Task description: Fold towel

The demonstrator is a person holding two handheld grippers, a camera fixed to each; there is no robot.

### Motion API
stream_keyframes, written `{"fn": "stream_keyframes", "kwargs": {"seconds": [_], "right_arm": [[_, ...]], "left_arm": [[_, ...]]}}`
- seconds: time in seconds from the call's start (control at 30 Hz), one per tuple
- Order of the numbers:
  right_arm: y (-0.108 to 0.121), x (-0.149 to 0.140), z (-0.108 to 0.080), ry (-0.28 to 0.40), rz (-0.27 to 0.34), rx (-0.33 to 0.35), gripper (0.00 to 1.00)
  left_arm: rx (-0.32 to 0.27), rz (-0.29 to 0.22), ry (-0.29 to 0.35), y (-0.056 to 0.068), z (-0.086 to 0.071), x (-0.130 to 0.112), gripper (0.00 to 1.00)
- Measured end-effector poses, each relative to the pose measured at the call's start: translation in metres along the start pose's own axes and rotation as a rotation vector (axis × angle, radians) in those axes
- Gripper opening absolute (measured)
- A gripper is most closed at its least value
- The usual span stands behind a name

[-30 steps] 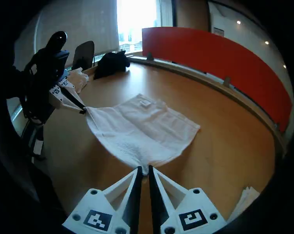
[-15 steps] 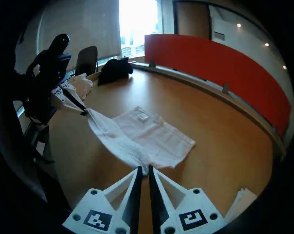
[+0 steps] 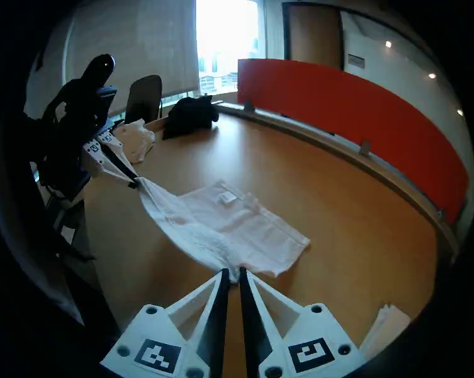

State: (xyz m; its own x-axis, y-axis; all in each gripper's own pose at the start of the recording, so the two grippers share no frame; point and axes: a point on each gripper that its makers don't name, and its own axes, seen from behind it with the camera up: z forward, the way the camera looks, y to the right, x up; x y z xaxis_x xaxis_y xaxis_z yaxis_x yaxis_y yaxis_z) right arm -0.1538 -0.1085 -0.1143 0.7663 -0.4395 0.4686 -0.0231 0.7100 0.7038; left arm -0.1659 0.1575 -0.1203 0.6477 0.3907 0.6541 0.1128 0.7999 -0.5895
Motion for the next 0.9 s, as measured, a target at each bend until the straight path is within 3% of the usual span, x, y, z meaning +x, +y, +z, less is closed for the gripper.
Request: {"fn": "stream_keyframes", "kwargs": {"seconds": [0.2,0.5,0.7,0.9], "right_arm": [[-0.002,0.003,-0.005,-0.002,-0.010,0.005,0.12],[-0.001,0.004,-0.002,-0.005,-0.010,0.003,0.12],[0.006,0.004,0.007,-0.011,-0.006,-0.004,0.12],[0.019,0.003,0.021,-0.026,-0.001,-0.009,0.12]], "left_arm": [[-0.008,0.002,-0.005,0.005,-0.007,0.000,0.11],[-0.013,-0.004,-0.004,0.003,-0.004,0.002,0.11],[-0.022,-0.007,-0.011,0.000,0.006,0.004,0.11],[-0.022,-0.029,-0.009,-0.014,0.021,0.012,0.11]]}}
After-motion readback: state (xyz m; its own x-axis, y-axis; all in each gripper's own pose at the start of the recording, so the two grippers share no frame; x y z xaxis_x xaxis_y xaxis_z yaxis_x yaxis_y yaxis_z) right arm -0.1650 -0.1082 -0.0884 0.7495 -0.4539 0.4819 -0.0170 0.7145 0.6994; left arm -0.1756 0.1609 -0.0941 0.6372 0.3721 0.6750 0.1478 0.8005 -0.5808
